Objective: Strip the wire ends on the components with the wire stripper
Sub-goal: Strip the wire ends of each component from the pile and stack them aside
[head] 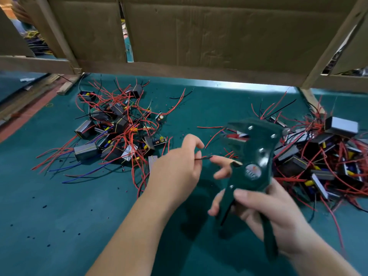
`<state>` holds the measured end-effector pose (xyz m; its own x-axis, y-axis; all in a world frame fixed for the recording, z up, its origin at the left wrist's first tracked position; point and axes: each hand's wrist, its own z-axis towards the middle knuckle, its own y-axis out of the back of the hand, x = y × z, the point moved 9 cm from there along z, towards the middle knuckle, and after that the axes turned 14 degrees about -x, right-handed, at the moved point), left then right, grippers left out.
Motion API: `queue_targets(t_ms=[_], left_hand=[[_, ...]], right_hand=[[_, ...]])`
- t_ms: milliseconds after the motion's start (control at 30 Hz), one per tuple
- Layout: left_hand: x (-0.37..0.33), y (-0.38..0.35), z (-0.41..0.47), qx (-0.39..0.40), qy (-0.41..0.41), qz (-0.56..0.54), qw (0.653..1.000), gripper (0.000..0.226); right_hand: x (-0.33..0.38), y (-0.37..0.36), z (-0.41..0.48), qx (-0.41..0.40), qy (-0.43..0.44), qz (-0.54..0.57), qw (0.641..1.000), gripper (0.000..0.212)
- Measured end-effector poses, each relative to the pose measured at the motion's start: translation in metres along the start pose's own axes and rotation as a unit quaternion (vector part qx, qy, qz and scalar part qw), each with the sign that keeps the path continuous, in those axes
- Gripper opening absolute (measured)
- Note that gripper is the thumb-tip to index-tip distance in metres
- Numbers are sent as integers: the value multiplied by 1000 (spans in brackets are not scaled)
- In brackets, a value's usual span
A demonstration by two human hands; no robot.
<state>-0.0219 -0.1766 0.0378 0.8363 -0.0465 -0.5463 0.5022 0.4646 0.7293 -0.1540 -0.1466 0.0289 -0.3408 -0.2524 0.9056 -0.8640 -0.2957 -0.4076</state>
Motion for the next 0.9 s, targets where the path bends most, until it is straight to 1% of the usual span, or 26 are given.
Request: queue_targets(t_ms=[100, 133, 167, 233, 300, 333, 367, 433, 500, 567, 633, 700, 733, 767, 800, 867, 900], left_hand=[[1, -16, -5, 52, 13, 40, 998, 40], [1, -18, -6, 59, 13, 48, 997, 43], [1, -19, -7, 63, 15, 43, 997, 41], [3, -21, -9, 70, 21, 14, 997, 28], [4, -20, -8, 66, 24, 17, 997, 23], [5, -20, -8, 62, 27, 28, 997, 25], [4, -20, -8, 63, 30, 38, 997, 29], [3, -21, -8, 62, 29, 46, 997, 34], [2, -19, -8, 59, 22, 25, 998, 29], [1, -18, -9, 77, 18, -41, 996, 26], [-7, -15, -9, 97, 12, -140, 985, 26], [-10, -9, -6, 88, 30, -238, 967, 21], [-10, -7, -4, 81, 37, -267, 960, 21], [-9, -5, -2, 71, 32, -275, 958, 22], [-9, -2, 0, 57, 17, -259, 964, 20], [-10, 3, 3, 25, -20, -199, 979, 14], [-11, 6, 4, 11, -28, -186, 982, 12]], right_hand=[[-10, -3, -2, -21, -1, -63, 998, 46], [-10, -3, -2, -27, -4, -70, 997, 49], [-10, -2, -2, -32, -5, -72, 997, 48], [-6, 1, -1, -43, 4, -66, 997, 36], [-1, 1, -1, -39, 9, -44, 998, 27], [0, -1, -2, -25, 6, -34, 999, 27], [0, -2, -3, -11, 2, -38, 999, 33], [-3, -3, -3, 2, -12, -83, 996, 46], [-5, -1, -2, 0, -17, -103, 995, 54], [-6, 4, 1, -23, -28, -43, 998, 60], [-3, 7, 4, -34, -38, 35, 998, 59], [1, 6, 6, -24, -48, 89, 995, 59], [3, 6, 6, -20, -53, 105, 993, 65], [4, 6, 6, -18, -58, 114, 992, 73], [4, 5, 6, -15, -63, 117, 991, 80], [5, 4, 5, -11, -61, 109, 992, 82], [6, 4, 5, -10, -57, 106, 993, 82]])
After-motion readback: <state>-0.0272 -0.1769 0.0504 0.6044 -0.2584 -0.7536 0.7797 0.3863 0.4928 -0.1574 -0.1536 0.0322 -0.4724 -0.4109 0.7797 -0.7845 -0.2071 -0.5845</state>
